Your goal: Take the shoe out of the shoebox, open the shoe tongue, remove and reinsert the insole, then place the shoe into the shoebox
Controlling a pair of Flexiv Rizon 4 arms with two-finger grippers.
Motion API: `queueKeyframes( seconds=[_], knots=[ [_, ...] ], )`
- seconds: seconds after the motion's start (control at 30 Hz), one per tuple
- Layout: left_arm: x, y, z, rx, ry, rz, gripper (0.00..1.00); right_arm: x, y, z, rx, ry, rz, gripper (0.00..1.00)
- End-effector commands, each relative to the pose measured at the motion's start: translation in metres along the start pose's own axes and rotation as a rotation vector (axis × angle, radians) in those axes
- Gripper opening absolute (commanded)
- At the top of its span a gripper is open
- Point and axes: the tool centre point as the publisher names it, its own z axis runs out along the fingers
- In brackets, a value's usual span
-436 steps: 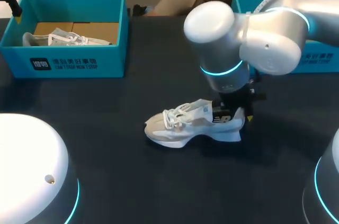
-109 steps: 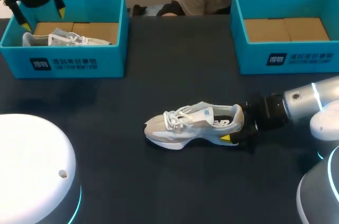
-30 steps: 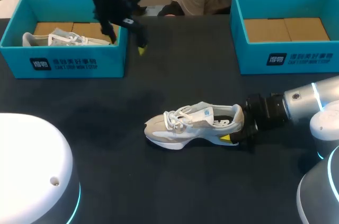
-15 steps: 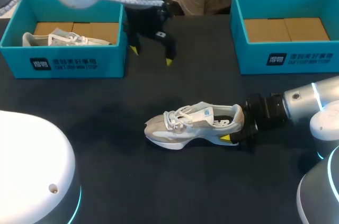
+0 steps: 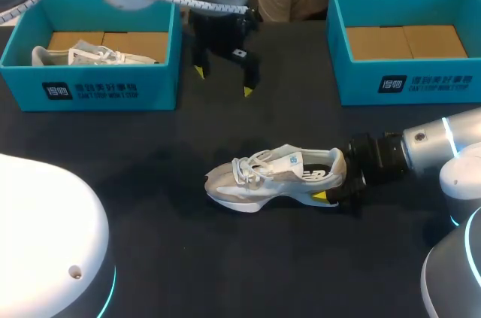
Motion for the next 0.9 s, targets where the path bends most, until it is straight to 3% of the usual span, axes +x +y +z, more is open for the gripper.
queueKeyframes(
  seconds=[0.03, 0.27, 0.9],
  knots=[
    [0.000, 0.001, 0.000, 0.001, 0.000, -0.001, 1.00, 0.001, 0.000, 0.002, 0.002, -0.002, 0.000, 0.00],
    [0.019, 0.008, 0.015, -0.008, -0.068, -0.151, 1.00, 0.001, 0.000, 0.002, 0.002, -0.002, 0.000, 0.00],
    [0.088, 0.011, 0.043, -0.060, -0.012, -0.248, 1.00, 0.001, 0.000, 0.002, 0.002, -0.002, 0.000, 0.00]
  ],
)
